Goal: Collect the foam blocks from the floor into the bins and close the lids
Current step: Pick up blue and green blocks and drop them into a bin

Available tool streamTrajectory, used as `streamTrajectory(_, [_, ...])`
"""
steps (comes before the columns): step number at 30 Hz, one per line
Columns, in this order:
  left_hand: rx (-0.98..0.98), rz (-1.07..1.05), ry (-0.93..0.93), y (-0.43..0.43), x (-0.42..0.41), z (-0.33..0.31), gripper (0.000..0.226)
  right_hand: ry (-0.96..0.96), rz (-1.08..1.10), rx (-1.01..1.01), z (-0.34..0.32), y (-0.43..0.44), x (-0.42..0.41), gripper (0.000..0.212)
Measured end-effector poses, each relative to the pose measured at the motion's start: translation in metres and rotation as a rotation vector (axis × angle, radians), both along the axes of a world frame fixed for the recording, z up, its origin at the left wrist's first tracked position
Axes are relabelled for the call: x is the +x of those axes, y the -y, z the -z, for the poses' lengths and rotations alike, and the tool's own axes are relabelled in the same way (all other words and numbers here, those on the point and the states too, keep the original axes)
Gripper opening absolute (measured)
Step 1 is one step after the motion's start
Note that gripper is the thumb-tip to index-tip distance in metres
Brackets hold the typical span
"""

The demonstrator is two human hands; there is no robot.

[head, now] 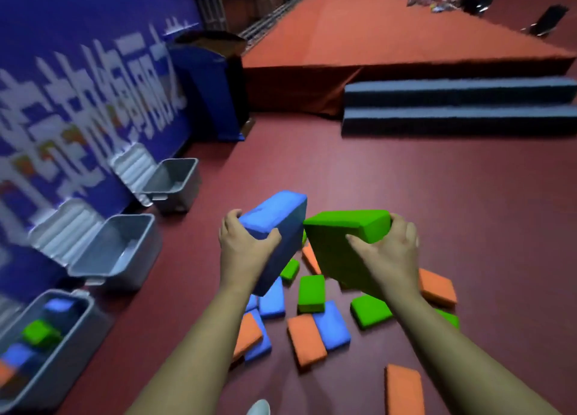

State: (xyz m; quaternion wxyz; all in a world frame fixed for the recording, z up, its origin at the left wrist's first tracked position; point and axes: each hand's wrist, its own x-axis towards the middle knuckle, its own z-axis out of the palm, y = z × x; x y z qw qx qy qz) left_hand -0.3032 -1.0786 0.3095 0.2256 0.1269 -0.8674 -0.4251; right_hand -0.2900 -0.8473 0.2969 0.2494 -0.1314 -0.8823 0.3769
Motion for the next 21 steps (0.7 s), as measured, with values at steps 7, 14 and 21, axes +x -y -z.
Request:
streamTrajectory(7, [-0.008,-0.314,0.013,0.177,0.082,0.008,0.071,0.041,-0.343,0.029,0.002,0.176,0.008,0.076])
streamTrajectory(14, [0.051,-0.606,0.054,0.397,0.168,0.035,0.074,0.066,-0.677,0.142,0.012,0.42,0.024,0.069])
streamTrajectory(21, [0.003,-0.785,0.097,0.614,0.251,0.047,0.069,0.039,-0.908,0.105,0.03,0.654,0.058,0.063])
